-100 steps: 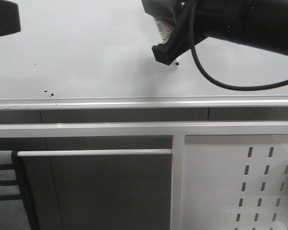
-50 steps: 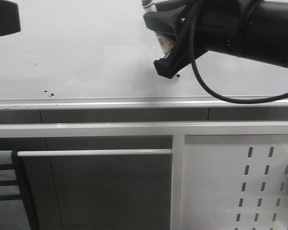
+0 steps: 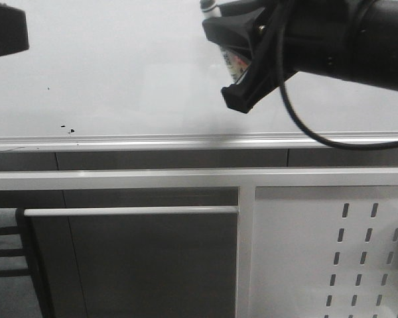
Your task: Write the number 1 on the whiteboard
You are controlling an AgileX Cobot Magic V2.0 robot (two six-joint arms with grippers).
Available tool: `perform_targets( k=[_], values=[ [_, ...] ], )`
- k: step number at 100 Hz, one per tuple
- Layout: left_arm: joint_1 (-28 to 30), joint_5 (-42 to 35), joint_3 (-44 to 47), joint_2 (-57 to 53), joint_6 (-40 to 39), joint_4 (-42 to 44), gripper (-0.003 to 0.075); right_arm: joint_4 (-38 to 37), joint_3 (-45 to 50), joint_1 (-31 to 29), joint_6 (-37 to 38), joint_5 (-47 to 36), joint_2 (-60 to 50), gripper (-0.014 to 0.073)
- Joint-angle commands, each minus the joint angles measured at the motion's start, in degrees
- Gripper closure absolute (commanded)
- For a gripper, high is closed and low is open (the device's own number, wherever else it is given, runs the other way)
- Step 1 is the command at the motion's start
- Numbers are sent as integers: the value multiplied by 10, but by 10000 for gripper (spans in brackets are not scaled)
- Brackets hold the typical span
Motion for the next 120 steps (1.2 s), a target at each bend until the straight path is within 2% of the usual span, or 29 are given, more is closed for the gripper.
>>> perform_targets(
  k=[1, 56, 96, 109, 120],
  values=[
    [2, -36, -8, -6, -6, -26, 428, 2, 7, -4, -4, -102, -45, 644],
    [2, -47, -3, -6, -6, -26, 428, 6, 125, -4, -3, -102, -158, 644],
    [2, -65, -3, -6, -6, -26, 428, 9, 195, -4, 66, -102, -219, 644],
    [2, -105, -3, -6, -6, -25, 428, -14, 198, -3, 124, -102, -233, 644],
    [2, -124, -3, -6, -6, -19, 428, -21, 197, 13, 132, -102, -236, 644]
  ],
)
